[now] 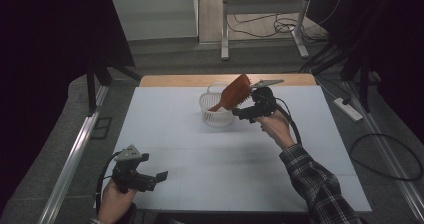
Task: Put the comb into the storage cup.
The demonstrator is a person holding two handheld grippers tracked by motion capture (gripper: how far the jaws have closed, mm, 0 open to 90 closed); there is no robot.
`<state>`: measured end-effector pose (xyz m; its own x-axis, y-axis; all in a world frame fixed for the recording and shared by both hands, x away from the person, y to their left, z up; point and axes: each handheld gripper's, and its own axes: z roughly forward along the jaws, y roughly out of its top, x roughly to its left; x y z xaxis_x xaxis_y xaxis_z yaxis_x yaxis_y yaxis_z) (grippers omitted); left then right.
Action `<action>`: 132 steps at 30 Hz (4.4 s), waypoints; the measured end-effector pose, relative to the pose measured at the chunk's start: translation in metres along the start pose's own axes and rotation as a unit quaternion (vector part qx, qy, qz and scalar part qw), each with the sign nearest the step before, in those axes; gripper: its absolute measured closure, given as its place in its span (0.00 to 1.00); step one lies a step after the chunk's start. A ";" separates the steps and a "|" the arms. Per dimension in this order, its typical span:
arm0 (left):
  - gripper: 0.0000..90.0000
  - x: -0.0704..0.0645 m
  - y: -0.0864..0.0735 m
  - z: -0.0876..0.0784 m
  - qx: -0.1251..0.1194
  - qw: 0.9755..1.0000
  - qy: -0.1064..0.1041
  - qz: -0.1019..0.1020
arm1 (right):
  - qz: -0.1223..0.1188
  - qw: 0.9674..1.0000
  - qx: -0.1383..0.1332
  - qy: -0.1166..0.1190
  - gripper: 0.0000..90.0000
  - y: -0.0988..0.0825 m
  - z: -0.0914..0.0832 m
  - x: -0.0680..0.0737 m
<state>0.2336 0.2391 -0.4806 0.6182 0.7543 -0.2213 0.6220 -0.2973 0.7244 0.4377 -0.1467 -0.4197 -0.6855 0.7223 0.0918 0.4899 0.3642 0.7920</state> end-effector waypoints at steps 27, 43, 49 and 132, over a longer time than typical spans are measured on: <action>0.00 0.000 0.000 0.000 0.001 1.000 -0.001 0.000 | -0.036 0.999 0.023 -0.006 0.00 -0.025 -0.009 0.009; 0.00 0.000 -0.001 0.000 0.000 1.000 -0.002 0.000 | -0.043 0.998 0.034 0.009 0.00 -0.031 -0.020 0.012; 0.00 0.000 0.000 0.000 0.001 1.000 -0.002 0.000 | -0.046 0.998 0.033 0.011 0.00 -0.036 -0.027 0.014; 0.00 0.000 0.000 0.000 0.001 1.000 -0.002 0.001 | -0.011 0.998 0.061 -0.019 0.00 -0.115 -0.106 0.003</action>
<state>0.2333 0.2387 -0.4808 0.6215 0.7516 -0.2212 0.6212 -0.3008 0.7236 0.3220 -0.2483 -0.4464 -0.6769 0.7345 0.0494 0.5377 0.4475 0.7146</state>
